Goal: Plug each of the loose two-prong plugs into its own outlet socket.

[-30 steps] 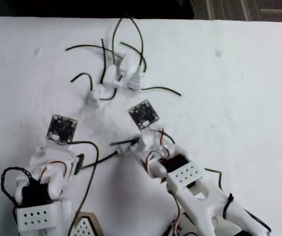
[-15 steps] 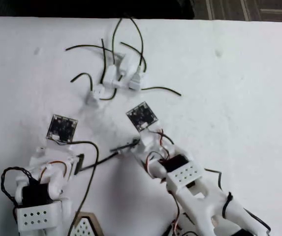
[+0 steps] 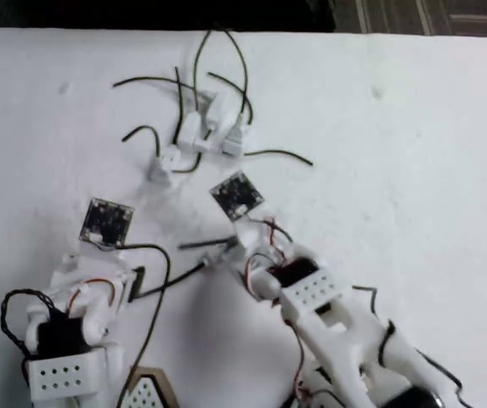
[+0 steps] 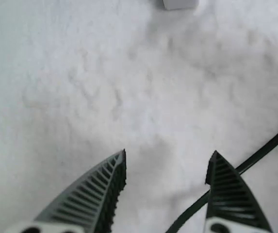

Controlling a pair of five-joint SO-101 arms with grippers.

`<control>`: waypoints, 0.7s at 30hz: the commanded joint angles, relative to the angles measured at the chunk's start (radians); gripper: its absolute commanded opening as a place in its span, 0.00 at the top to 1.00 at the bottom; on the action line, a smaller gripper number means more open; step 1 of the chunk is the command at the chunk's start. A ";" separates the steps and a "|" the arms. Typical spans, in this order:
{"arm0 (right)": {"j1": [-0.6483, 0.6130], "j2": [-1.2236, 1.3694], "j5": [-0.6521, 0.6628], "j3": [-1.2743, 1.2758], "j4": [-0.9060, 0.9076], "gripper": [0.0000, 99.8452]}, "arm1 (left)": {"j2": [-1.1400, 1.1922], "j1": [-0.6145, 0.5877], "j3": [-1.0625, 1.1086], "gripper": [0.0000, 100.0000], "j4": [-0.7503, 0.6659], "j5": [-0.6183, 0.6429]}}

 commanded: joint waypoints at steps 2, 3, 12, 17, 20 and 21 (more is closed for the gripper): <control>-0.012 -0.271 -0.008 -0.015 0.150 0.77 | -0.005 -0.001 -0.048 0.73 -0.014 0.008; -0.012 -0.340 -0.028 -0.015 0.180 0.78 | -0.005 -0.001 -0.069 0.73 -0.011 0.008; 0.022 -0.785 -0.081 -0.020 0.446 0.97 | -0.005 0.177 -0.276 0.73 0.097 0.003; 0.153 -0.769 -0.081 -0.021 0.444 0.98 | 0.001 0.479 -0.275 0.73 0.141 0.028; 0.237 -0.736 -0.081 -0.021 0.403 0.98 | 0.002 0.605 -0.273 0.72 0.137 0.107; 0.260 -0.720 -0.081 -0.021 0.387 0.98 | 0.002 0.636 -0.273 0.70 0.130 0.124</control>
